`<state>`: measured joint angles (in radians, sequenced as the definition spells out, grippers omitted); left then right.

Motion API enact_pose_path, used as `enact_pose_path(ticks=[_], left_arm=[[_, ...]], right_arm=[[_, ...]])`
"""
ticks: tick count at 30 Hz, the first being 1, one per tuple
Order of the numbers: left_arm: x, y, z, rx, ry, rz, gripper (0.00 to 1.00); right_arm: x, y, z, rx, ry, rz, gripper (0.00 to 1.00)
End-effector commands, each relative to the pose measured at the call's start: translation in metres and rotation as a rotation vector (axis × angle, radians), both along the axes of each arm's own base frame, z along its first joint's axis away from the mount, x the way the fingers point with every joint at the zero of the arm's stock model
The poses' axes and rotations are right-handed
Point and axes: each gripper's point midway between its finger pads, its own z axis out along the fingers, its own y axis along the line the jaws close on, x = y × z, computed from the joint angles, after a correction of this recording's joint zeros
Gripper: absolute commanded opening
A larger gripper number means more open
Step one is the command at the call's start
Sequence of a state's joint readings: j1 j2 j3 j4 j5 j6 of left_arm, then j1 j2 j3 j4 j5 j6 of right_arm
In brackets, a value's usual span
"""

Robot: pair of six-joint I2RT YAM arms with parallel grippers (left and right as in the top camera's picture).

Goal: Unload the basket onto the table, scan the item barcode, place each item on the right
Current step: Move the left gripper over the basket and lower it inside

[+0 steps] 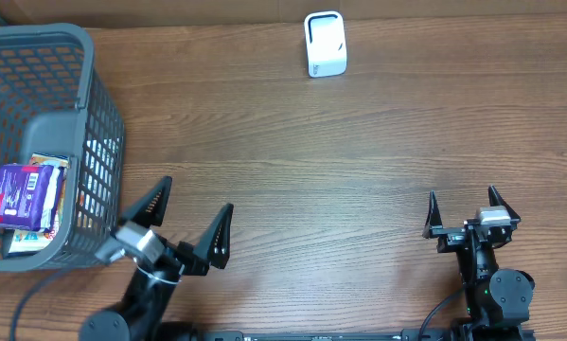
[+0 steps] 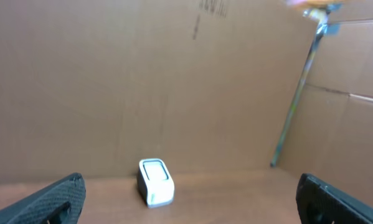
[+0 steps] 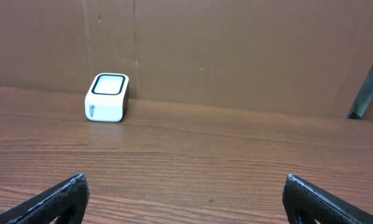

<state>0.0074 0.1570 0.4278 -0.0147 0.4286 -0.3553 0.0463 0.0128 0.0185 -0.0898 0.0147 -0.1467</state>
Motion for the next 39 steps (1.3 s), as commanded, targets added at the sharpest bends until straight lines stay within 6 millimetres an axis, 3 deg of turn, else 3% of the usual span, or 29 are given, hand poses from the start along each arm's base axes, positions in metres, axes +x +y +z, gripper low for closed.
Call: enact_pose_path(ticks=[1, 6, 11, 14, 17, 19, 23, 26, 30, 33, 39], left_arm=[[0.006, -0.021, 0.014, 0.048, 0.066, -0.137, 1.0], [0.019, -0.041, 0.012, 0.076, 0.087, -0.281, 1.0], [0.021, -0.055, 0.038, 0.123, 0.047, -0.391, 1.0], [0.034, -0.053, 0.054, 0.128, 0.134, -0.374, 1.0], [0.058, -0.031, 0.054, 0.117, 0.355, -0.213, 1.0], [0.07, -0.01, 0.05, 0.215, 0.496, -0.082, 1.0], [0.083, 0.01, 0.038, 0.309, 0.59, 0.023, 1.0], [0.09, 0.012, 0.032, 0.33, 0.604, 0.03, 1.0], [0.096, 0.029, 0.063, 0.338, 0.559, 0.143, 1.0], [0.098, 0.061, 0.098, 0.285, 0.563, 0.341, 1.0], [0.106, 0.117, 0.127, 0.311, 0.695, 0.626, 1.0]], right_arm=[[0.0, 0.0, -0.002, -0.004, -0.005, -0.001, 1.0], [0.0, 0.0, -0.002, -0.004, -0.005, -0.001, 1.0], [0.0, 0.0, -0.001, -0.004, -0.006, -0.001, 1.0], [0.0, 0.0, -0.002, -0.004, -0.005, -0.001, 1.0], [0.0, 0.0, -0.002, -0.004, -0.005, -0.001, 1.0], [0.0, 0.0, -0.001, -0.004, -0.006, -0.001, 1.0], [0.0, 0.0, -0.002, -0.004, -0.005, -0.001, 1.0], [0.0, 0.0, -0.002, -0.004, -0.005, -0.001, 1.0], [0.0, 0.0, -0.001, -0.004, -0.006, -0.001, 1.0], [0.0, 0.0, -0.002, -0.004, -0.005, -0.001, 1.0], [0.0, 0.0, -0.002, -0.004, -0.005, -0.001, 1.0]])
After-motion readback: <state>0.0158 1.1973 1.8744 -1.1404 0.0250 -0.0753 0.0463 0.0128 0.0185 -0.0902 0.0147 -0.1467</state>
